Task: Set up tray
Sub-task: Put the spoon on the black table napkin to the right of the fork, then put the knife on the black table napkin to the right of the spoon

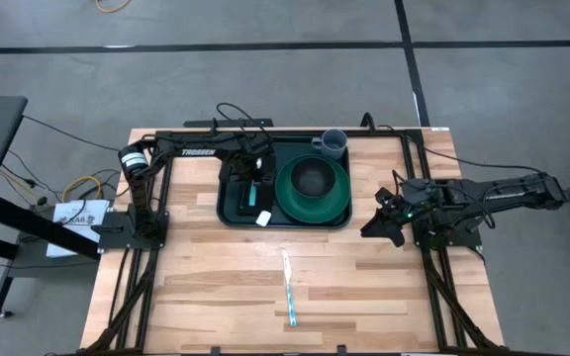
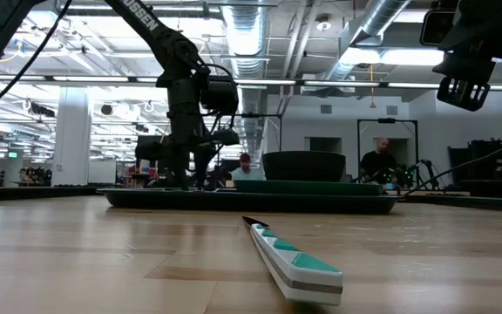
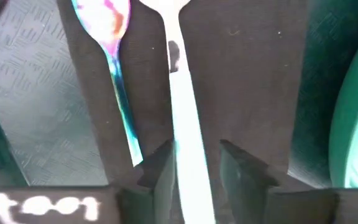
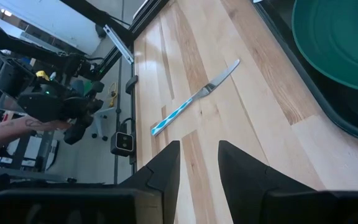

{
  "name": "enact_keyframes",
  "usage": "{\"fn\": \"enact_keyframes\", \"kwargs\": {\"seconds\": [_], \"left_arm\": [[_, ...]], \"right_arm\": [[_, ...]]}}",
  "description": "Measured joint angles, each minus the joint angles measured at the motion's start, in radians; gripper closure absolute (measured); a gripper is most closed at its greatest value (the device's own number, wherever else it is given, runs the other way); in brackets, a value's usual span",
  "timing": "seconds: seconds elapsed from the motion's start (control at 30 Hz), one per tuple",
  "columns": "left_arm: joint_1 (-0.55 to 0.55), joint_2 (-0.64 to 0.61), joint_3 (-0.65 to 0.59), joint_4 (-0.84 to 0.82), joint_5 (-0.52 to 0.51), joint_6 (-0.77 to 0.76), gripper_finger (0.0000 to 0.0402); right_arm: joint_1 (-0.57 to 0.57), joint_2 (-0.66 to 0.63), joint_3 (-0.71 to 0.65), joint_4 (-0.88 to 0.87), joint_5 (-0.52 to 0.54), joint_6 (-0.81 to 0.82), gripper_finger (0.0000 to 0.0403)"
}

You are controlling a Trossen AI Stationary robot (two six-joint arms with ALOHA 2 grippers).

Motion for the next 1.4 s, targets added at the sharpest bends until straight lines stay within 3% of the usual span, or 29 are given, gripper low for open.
{"fn": "enact_keyframes", "kwargs": {"seconds": [0.13, 0.37, 0.6, 0.8, 0.93, 1.13, 1.4], "left_arm": [[0.000, 0.000, 0.000, 0.001, 0.000, 0.000, 0.0273], [0.000, 0.001, 0.034, -0.020, 0.031, 0.030, 0.0275], [-0.060, 0.001, 0.247, -0.207, 0.040, 0.137, 0.0279], [-0.259, 0.000, 0.450, -0.367, -0.033, 0.116, 0.0278], [-0.438, -0.001, 0.497, -0.370, -0.068, -0.036, 0.0278], [-0.690, 0.010, 0.496, -0.309, -0.102, -0.415, 0.0278], [-0.863, 0.056, 0.497, -0.239, -0.246, -0.767, 0.0278]], "right_arm": [[0.000, 0.000, 0.000, 0.000, 0.000, 0.000, 0.0301], [0.000, 0.000, 0.000, 0.000, 0.000, 0.000, 0.0301], [0.000, 0.000, 0.000, 0.000, 0.000, 0.000, 0.0301], [0.000, 0.000, 0.000, 0.000, 0.000, -0.001, 0.0301], [0.001, 0.000, 0.000, -0.017, -0.002, -0.005, 0.0301], [0.001, 0.000, 0.000, -0.072, -0.004, -0.001, 0.0301], [0.001, 0.000, 0.000, -0.079, -0.005, -0.048, 0.0301]]}}
